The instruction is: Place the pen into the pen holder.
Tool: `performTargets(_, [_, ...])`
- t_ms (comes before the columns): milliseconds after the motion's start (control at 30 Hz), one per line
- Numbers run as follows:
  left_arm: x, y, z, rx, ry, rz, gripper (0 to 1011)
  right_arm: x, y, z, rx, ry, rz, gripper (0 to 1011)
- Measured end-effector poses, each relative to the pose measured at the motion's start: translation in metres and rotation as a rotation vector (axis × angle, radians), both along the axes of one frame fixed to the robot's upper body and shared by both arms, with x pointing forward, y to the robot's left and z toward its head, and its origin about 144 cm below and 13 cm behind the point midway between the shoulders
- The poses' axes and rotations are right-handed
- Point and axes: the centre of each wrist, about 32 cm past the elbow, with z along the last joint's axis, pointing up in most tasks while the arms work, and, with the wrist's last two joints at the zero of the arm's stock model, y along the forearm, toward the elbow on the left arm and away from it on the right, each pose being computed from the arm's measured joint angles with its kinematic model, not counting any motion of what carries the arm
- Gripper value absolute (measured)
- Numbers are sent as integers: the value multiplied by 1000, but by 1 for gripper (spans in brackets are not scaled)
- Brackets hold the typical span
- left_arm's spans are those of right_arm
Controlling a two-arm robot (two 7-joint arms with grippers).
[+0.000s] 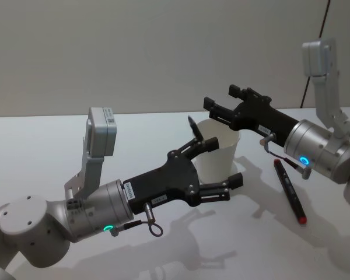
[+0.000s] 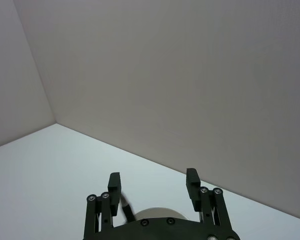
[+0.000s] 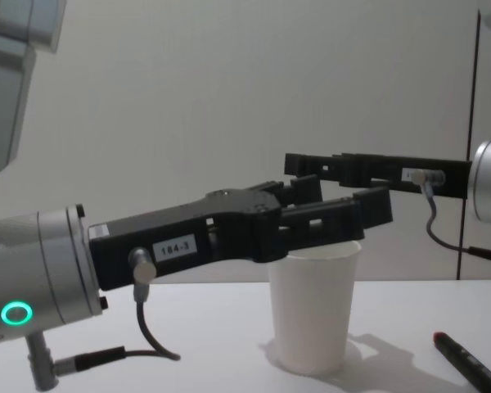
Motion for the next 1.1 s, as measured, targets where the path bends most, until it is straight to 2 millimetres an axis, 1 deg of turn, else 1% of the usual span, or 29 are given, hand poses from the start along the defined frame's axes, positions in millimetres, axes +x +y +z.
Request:
performTargets(33, [0, 0, 0, 0, 0, 0, 1001, 0, 0, 0, 0, 0, 0, 806])
performTargets(133, [0, 0, 0, 0, 0, 0, 1001, 0, 0, 0, -1, 0, 0, 893])
performTargets(300, [0, 0, 0, 0, 0, 0, 1001, -1, -1, 1, 12, -5, -2, 1001])
performTargets(633, [0, 0, 0, 0, 0, 0, 1001, -7, -9, 6, 53, -32, -40, 1001])
performTargets(933, [0, 0, 0, 0, 0, 0, 1001, -19, -23, 8, 78, -51, -108, 1001])
performTargets(1100, [0, 0, 0, 2, -1, 5, 1001, -20, -23, 7, 79, -50, -109, 1001])
